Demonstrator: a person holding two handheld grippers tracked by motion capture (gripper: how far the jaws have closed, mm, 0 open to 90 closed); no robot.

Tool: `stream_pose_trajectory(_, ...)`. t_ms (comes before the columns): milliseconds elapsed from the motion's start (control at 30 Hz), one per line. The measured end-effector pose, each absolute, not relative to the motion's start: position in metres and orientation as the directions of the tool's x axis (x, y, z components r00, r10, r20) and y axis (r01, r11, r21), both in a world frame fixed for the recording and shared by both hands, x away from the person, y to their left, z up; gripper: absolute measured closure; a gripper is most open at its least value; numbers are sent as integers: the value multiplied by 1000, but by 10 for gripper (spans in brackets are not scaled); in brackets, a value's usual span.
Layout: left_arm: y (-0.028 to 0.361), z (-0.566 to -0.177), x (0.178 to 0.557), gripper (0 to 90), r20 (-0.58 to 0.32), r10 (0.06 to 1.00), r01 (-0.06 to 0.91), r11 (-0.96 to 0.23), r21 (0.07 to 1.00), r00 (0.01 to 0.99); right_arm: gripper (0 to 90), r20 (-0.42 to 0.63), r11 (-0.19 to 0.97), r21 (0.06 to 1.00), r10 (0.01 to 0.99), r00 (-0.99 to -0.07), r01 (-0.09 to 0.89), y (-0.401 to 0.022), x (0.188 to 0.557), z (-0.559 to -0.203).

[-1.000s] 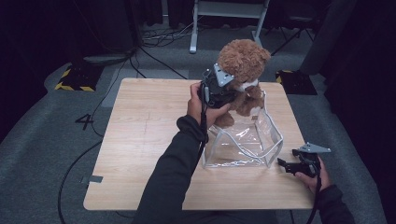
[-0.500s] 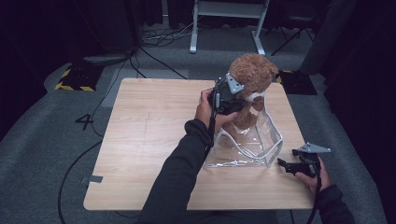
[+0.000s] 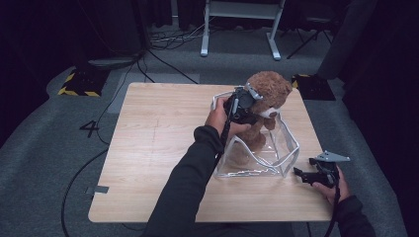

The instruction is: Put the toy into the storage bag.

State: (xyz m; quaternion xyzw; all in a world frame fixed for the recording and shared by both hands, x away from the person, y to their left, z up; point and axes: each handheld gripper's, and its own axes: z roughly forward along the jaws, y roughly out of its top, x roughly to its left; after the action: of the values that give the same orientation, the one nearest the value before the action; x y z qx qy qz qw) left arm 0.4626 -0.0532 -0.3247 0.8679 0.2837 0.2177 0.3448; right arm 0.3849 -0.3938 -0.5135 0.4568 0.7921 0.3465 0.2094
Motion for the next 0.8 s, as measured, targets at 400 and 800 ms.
stream_pose_trajectory(400,-53,-324,466,438,154,625,384,-636,669,765,153,-14,342,741,869,-495,579,-394,385,-514)
stream_pose_trajectory(800,-51,-326,466,456,151,595,400,-685,609,789,152,-14,342,740,869,-495,579,-394,385,-514)
